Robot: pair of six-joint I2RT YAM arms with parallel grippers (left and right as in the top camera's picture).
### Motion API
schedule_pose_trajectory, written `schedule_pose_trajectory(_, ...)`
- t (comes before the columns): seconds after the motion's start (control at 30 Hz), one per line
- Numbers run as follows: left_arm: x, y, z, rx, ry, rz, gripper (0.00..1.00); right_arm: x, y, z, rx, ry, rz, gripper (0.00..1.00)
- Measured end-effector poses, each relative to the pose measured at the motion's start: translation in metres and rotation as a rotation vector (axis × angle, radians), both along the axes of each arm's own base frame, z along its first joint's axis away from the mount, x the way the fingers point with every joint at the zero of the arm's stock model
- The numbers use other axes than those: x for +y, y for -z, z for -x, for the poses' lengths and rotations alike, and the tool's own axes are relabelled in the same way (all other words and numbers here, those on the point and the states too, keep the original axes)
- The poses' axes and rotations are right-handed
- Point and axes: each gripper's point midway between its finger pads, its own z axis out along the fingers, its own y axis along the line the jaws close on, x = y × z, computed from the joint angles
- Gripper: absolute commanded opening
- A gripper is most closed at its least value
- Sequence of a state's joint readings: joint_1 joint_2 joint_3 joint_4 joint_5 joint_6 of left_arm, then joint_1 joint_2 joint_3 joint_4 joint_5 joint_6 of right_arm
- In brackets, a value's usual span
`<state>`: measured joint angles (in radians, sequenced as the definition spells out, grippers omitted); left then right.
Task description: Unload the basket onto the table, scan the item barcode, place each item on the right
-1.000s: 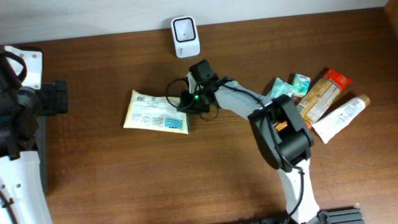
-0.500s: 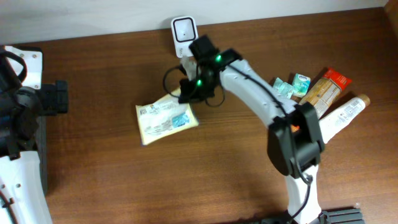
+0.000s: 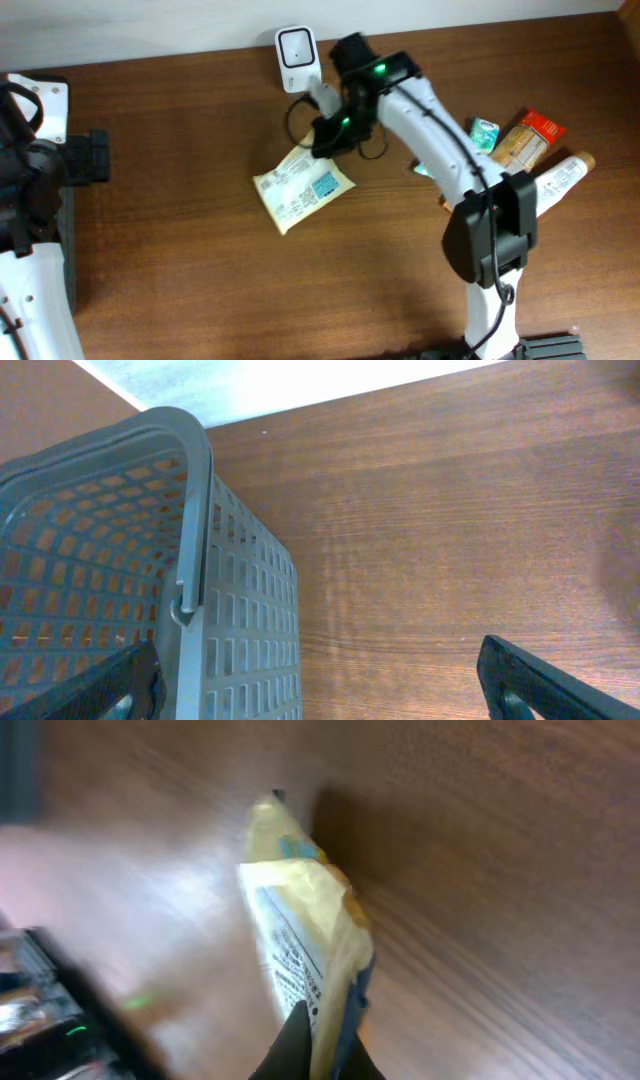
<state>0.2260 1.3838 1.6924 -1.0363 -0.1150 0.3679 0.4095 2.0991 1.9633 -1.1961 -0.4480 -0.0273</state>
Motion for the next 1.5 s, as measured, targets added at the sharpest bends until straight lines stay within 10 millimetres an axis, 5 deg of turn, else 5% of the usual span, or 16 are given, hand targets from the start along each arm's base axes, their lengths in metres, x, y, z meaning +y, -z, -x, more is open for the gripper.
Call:
schedule_pose_trajectory(0.23, 0.000, 0.000, 0.000, 0.000, 0.000, 0.000, 0.99, 0.061, 0.044, 0.036, -0.195, -0.045, 0.409, 0.04)
schedule_pose_trajectory(0.3, 0.000, 0.000, 0.000, 0.000, 0.000, 0.000, 0.99, 0.071, 0.080, 0.044, -0.194, -0.038, 0.509, 0.04)
schedule_pose_trajectory(0.4, 0.000, 0.000, 0.000, 0.000, 0.000, 0.000, 0.99, 0.062, 0.089, 0.038, -0.188, -0.015, 0.548, 0.04)
schedule_pose_trajectory(0.47, 0.000, 0.000, 0.000, 0.000, 0.000, 0.000, 0.99, 0.052, 0.082, 0.029, -0.195, 0.003, 0.560, 0.04)
schedule_pose_trajectory(0.57, 0.000, 0.000, 0.000, 0.000, 0.000, 0.000, 0.99, 0.023, 0.042, 0.012, -0.189, 0.034, 0.585, 0.04)
schedule_pose_trajectory(0.7, 0.000, 0.000, 0.000, 0.000, 0.000, 0.000, 0.99, -0.006, -0.054, -0.003, -0.299, 0.056, 0.541, 0.04)
schedule_pose_trajectory(0.8, 0.000, 0.000, 0.000, 0.000, 0.000, 0.000, 0.99, -0.015, -0.078, 0.004, -0.332, 0.031, 0.555, 0.04)
schedule_pose_trajectory(1.07, 0.000, 0.000, 0.000, 0.000, 0.000, 0.000, 0.99, -0.027, -0.075, 0.007, -0.327, 0.011, 0.632, 0.04)
schedule_pose_trajectory(1.37, 0.000, 0.000, 0.000, 0.000, 0.000, 0.000, 0.99, -0.062, -0.069, -0.009, -0.382, 0.082, 0.874, 0.04)
schedule_pose_trajectory(1.5, 0.000, 0.000, 0.000, 0.000, 0.000, 0.000, 0.99, -0.062, -0.050, -0.013, -0.356, 0.069, 0.919, 0.04)
